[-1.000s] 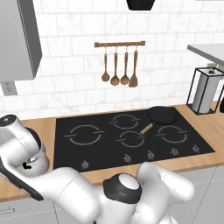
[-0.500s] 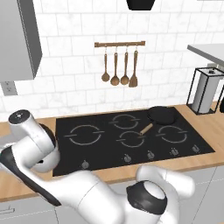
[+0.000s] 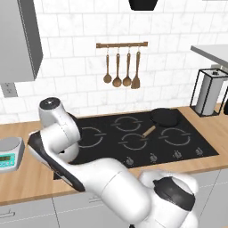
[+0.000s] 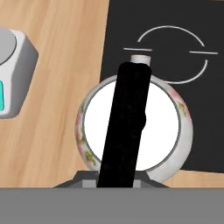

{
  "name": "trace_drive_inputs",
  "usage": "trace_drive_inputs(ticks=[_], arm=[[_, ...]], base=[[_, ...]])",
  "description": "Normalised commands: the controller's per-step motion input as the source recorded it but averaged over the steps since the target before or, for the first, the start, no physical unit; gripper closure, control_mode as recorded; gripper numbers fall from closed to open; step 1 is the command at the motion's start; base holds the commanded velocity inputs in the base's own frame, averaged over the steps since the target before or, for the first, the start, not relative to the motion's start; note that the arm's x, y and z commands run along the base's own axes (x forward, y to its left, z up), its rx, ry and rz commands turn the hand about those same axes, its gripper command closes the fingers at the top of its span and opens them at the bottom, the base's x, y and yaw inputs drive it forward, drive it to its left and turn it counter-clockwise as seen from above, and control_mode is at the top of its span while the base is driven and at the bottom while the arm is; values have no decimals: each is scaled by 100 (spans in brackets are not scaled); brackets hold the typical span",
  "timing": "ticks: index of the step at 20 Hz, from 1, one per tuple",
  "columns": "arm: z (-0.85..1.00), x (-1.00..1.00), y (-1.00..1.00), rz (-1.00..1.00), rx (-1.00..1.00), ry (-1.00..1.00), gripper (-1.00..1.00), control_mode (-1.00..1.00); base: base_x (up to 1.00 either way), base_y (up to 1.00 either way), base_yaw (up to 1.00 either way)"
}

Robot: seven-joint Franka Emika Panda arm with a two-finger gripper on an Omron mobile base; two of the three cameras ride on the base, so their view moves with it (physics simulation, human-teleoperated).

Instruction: Pick the kettle from the counter and place it on a stove burner. Then turn the burner on.

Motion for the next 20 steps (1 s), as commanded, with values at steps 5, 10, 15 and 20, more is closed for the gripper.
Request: trace_drive_inputs(ticks=[5, 10, 15, 20], arm=[[4, 29, -65, 0, 0, 1, 100, -100], [0, 47, -67, 0, 2, 0, 100, -100], [1, 71, -64, 0, 0, 4, 100, -100], [0, 94, -30, 1, 0, 18, 100, -100]], base=[[0, 0, 0], [0, 0, 0], [0, 0, 0], [0, 0, 0]])
